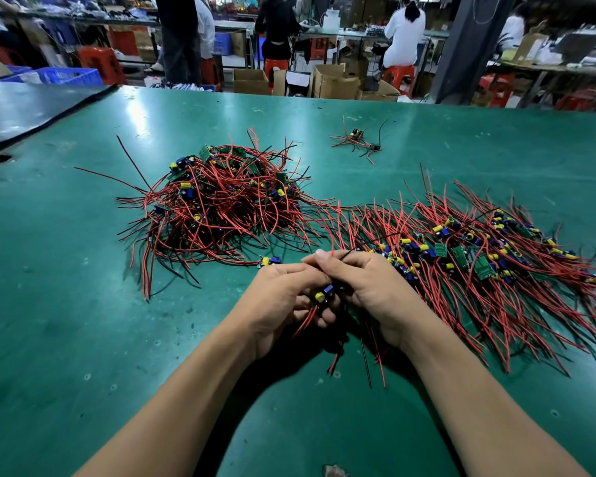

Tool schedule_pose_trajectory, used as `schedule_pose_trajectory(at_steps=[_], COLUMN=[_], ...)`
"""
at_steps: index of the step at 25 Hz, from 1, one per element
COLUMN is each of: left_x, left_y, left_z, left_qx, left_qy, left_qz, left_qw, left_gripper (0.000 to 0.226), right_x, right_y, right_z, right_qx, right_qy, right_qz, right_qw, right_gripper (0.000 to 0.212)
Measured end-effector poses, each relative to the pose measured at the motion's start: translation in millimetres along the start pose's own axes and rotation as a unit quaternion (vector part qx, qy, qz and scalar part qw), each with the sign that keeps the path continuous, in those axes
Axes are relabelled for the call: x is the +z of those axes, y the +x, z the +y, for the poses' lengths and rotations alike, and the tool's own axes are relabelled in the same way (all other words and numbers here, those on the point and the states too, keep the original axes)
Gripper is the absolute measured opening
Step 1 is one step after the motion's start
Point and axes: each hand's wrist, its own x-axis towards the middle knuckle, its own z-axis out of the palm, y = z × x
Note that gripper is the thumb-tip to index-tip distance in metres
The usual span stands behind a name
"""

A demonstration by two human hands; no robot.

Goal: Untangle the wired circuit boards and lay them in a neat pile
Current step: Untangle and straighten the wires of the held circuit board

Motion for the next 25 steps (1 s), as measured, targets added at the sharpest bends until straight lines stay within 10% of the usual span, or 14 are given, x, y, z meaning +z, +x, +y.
schedule_pose_trajectory(at_steps=[10,25], left_x=[3.2,7.6], left_y=[-3.2,-4.8], left_z=[4.3,4.5], left_qx=[-0.014,0.037], left_qy=[-0.018,-0.054], left_qz=[-0.023,0.004], left_qw=[0.999,0.998], left_gripper=[0.026,0.01], right_x=[-21.2,-8.4], right_y=[9.6,1.8], right_z=[-0.1,-2.3], right_qx=[-0.167,0.009], right_qy=[-0.156,0.048], right_qz=[0.209,-0.027], right_qw=[0.951,0.998], right_gripper=[0.031,0.02])
